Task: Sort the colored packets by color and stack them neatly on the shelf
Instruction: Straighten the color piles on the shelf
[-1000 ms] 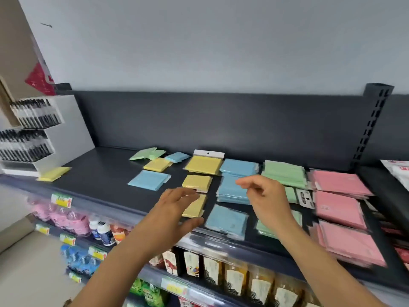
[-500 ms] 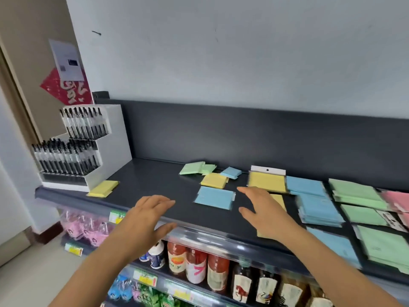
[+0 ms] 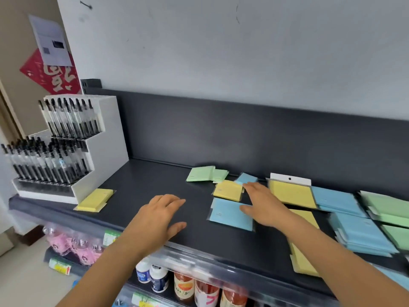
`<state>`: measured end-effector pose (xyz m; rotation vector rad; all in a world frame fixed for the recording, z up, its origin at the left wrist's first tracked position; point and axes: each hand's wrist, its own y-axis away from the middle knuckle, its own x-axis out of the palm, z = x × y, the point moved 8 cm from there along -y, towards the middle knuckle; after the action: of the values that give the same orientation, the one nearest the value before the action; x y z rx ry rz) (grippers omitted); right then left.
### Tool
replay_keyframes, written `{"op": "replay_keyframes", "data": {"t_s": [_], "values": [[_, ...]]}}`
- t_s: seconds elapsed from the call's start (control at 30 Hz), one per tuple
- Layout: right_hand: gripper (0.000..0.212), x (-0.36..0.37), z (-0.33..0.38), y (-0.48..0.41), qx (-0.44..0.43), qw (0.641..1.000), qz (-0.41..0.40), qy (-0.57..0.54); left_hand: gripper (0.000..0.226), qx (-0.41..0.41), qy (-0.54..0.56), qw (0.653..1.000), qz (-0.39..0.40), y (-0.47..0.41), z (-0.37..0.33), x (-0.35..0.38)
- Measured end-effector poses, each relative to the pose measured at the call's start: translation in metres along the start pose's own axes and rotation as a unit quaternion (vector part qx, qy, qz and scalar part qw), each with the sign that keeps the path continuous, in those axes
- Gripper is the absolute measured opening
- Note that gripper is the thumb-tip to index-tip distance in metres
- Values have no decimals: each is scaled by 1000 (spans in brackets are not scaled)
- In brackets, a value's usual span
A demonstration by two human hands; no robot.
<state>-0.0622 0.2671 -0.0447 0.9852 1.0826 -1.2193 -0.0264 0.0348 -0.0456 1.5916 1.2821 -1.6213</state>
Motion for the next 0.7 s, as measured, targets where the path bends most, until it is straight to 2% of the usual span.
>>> {"op": "replay_keyframes", "data": {"t_s": [0.3,0.5,0.7], "values": [[77,13,-27,-90,50,998,28,31,69,4,-43,998,40,-96,29,33],[85,13,-35,-110,46,997,44,-37,71,9,-35,998,49,-138,34,55],[89,14,-40,-112,76,993,47,-83,71,14,-8,997,74,-163,40,76]]}}
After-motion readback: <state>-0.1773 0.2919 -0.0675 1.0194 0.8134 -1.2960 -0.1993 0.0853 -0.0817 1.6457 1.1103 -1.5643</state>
